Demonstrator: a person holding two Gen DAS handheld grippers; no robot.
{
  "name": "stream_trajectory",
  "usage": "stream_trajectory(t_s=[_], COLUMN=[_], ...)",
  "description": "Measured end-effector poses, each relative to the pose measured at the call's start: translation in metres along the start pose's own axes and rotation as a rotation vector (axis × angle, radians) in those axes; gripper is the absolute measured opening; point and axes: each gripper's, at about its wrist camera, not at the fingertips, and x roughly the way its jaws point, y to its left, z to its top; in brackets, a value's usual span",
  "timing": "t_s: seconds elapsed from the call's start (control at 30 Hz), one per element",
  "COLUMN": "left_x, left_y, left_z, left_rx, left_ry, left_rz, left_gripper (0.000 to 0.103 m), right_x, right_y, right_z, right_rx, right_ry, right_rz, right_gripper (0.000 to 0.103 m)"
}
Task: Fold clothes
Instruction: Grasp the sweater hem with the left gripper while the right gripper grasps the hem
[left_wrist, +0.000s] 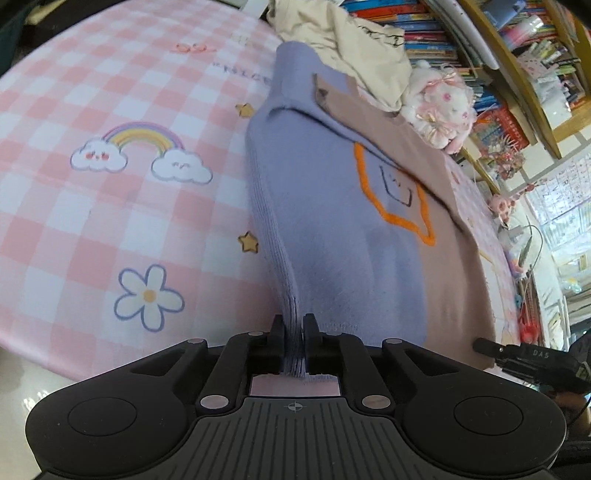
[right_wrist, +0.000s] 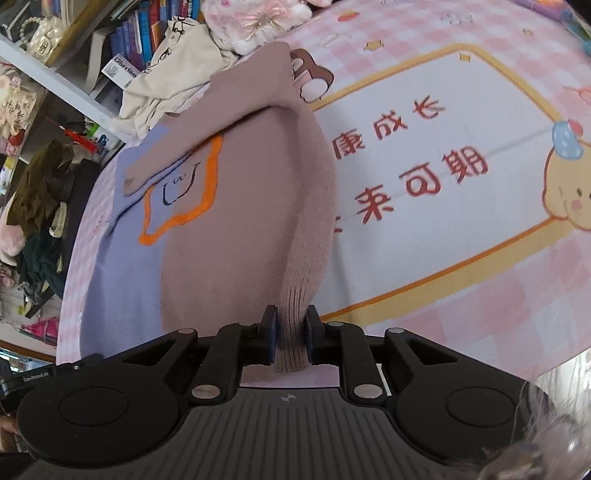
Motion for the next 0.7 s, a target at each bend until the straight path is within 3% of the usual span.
stream_trajectory(t_s=[0.43, 0.7], left_x=[0.004, 0.004], left_y=[0.011, 0.018], left_z=[0.005, 0.004], left_rx=[-0.074, -0.104], left_ry=[-0.028, -0.024], left_rz=[-0.046, -0.061], left_gripper=[0.01, 0.004], right_x=[0.003, -0.002], right_y=[-0.008, -0.012], right_z=[0.005, 0.005], right_rx=[0.066, 0.087], right_ry=[0.001, 0.012], right_rz=[0.033, 0.043], right_gripper=[0.014, 0.01])
